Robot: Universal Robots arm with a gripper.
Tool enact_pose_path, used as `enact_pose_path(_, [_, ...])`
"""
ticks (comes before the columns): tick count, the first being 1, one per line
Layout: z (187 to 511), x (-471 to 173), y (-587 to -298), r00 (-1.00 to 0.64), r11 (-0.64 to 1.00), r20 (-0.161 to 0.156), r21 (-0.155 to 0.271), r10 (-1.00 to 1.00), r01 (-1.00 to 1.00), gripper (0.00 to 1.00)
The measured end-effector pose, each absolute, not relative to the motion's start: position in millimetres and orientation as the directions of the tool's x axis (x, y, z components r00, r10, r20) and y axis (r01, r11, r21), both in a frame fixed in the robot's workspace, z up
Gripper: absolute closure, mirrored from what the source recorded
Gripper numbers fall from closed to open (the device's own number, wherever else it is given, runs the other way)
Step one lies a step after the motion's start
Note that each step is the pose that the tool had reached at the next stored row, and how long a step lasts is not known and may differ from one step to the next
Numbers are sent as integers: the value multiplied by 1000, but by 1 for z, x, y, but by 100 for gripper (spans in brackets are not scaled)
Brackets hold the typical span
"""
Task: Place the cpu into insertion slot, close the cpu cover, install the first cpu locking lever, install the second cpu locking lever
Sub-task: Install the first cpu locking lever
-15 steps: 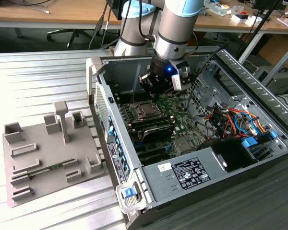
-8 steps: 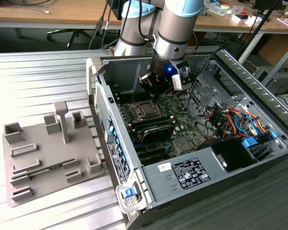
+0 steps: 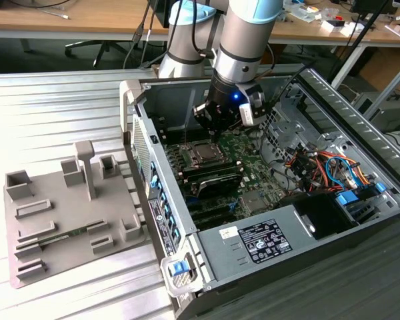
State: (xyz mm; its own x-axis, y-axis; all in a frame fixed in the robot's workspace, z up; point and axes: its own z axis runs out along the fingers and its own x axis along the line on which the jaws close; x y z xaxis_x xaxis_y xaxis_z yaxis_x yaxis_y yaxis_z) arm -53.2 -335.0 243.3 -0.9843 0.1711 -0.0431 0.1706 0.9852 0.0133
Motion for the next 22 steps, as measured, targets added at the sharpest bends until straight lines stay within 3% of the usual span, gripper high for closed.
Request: enact_pose_path(22, [243,-53,-335,-993,994,-43,13,106,106,89])
